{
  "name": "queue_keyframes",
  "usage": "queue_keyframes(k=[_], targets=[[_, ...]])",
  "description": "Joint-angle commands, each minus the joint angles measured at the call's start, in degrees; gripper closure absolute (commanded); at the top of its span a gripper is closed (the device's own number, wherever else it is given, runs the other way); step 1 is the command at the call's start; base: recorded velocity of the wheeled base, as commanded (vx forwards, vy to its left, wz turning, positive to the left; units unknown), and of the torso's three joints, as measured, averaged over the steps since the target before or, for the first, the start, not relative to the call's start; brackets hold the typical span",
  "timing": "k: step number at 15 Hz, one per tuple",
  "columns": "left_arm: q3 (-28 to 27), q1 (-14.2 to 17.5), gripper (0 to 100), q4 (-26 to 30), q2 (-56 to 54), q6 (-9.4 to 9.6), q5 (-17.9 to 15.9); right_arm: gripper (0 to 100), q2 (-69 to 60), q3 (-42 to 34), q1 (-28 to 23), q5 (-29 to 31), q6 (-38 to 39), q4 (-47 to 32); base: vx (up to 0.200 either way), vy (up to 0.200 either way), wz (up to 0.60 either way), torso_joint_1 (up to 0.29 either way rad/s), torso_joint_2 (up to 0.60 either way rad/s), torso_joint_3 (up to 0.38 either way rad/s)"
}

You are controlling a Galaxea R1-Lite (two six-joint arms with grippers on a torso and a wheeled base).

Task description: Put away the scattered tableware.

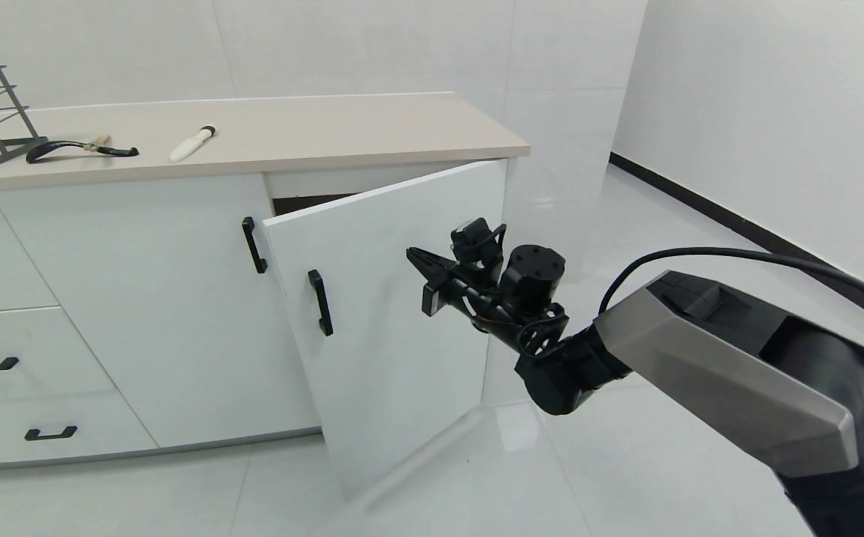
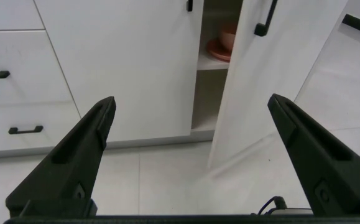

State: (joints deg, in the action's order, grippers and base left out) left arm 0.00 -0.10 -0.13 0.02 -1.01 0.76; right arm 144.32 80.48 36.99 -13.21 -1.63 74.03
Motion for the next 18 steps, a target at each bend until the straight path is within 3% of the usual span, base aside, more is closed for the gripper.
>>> queue_keyframes(k=[1, 4, 5, 8, 9, 12, 18], targets=[[0.0, 0.01, 0, -0.04, -0.02, -0.04, 0.04, 100, -1.5, -1.64, 0.37, -0.06, 0.49, 1.46, 0.0, 0.0, 0.0, 0.0, 0.0, 0.0], [0.0, 0.01, 0, -0.04, -0.02, -0.04, 0.04, 100, -12.49, -15.79, 1.42, -0.06, 0.49, 4.01, 0.0, 0.0, 0.0, 0.0, 0.0, 0.0], [0.0, 0.01, 0, -0.04, -0.02, -0.04, 0.04, 100, -21.89, -27.75, 1.51, -0.14, 0.67, 6.12, 0.0, 0.0, 0.0, 0.0, 0.0, 0.0], [0.0, 0.01, 0, -0.04, -0.02, -0.04, 0.04, 100, -40.09, -47.08, 0.02, -0.76, 1.19, 7.18, 0.0, 0.0, 0.0, 0.0, 0.0, 0.0], [0.0, 0.01, 0, -0.04, -0.02, -0.04, 0.04, 100, -50.37, -56.05, -3.06, -1.02, 1.19, 7.18, 0.0, 0.0, 0.0, 0.0, 0.0, 0.0], [0.0, 0.01, 0, -0.04, -0.02, -0.13, 0.04, 100, -65.31, -68.09, -12.82, -4.8, 0.4, 6.91, 0.0, 0.0, 0.0, 0.0, 0.0, 0.0], [0.0, 0.01, 0, -0.04, -0.02, -0.75, 0.12, 100, -87.28, -74.95, -26.88, -5.77, -0.21, 2.43, 0.0, 0.0, 0.0, 0.0, 0.0, 0.0]])
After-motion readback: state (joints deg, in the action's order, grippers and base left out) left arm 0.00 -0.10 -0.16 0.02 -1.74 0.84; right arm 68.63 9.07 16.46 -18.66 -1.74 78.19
